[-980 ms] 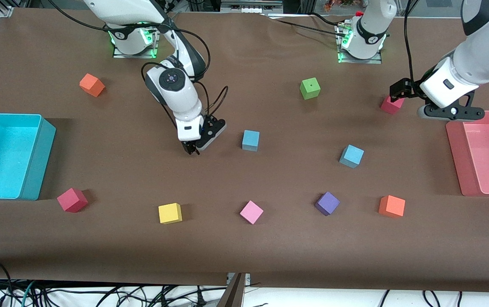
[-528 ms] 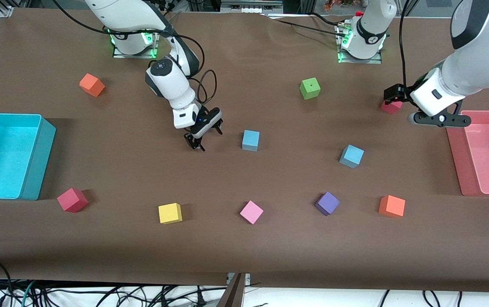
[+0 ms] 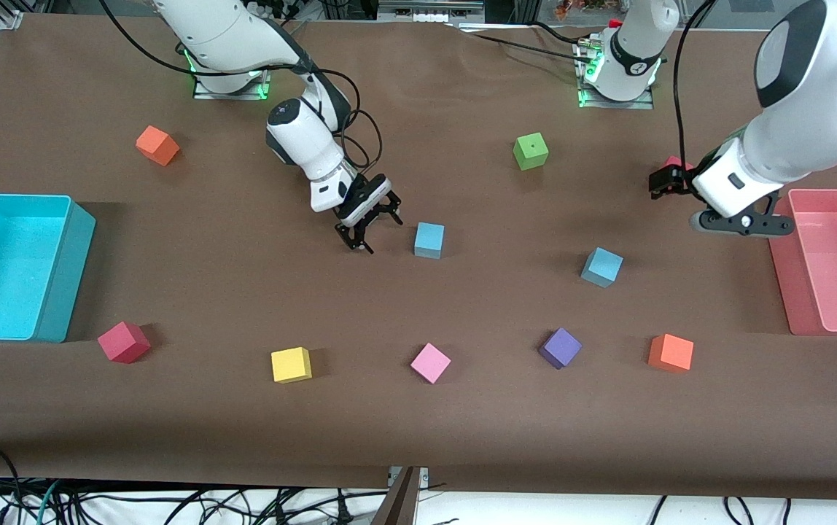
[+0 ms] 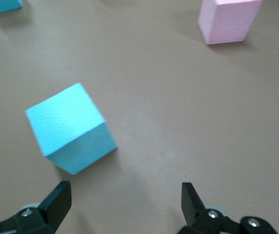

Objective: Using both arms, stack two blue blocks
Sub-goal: 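Raise the right gripper while the left gripper reaches the other blue cube, then lower the left gripper and close it on the second light blue cube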

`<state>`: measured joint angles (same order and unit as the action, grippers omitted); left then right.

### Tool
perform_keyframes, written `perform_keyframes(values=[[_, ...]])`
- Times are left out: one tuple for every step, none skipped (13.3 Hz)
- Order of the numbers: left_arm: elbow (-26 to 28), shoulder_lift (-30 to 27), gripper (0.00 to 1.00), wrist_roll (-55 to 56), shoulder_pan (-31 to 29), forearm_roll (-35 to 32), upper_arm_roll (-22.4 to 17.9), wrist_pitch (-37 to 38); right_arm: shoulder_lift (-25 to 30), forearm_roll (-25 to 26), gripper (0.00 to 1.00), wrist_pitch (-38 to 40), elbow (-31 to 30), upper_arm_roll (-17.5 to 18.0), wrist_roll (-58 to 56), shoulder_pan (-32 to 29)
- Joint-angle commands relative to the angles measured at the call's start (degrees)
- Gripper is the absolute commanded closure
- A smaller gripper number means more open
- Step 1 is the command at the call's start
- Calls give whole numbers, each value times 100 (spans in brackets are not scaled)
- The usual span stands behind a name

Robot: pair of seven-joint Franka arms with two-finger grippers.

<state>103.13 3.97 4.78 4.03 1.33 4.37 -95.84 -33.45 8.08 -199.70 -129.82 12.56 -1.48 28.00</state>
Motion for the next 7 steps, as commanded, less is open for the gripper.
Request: perform_keyframes(values=[[408,-45,0,-83,-8,-62,-6,-513,31,-70,0,-96,-17,71,289,205],[592,-45,0,-144,-8,-62,-6,-733,5,-70,0,-104,-17,71,298,232],[724,-45,0,-231,-8,-54,-6,-935,-12,-70,0,-157,-17,71,298,258],[813,-45,0,-249,-17,-54,-6,-1076,-47,-70,0,-192,1,71,298,267],[892,-37,0,-250,-17,-54,-6,-1147,-74,-70,0,-210,27,71,298,276],[1014,-19,0,-250,-17,-62,-6,-1313,-83,-105,0,-210,62,71,298,337],[1155,-19,0,-250,-17,-62,-6,-1532,-126,-114,0,-210,97,71,298,363]])
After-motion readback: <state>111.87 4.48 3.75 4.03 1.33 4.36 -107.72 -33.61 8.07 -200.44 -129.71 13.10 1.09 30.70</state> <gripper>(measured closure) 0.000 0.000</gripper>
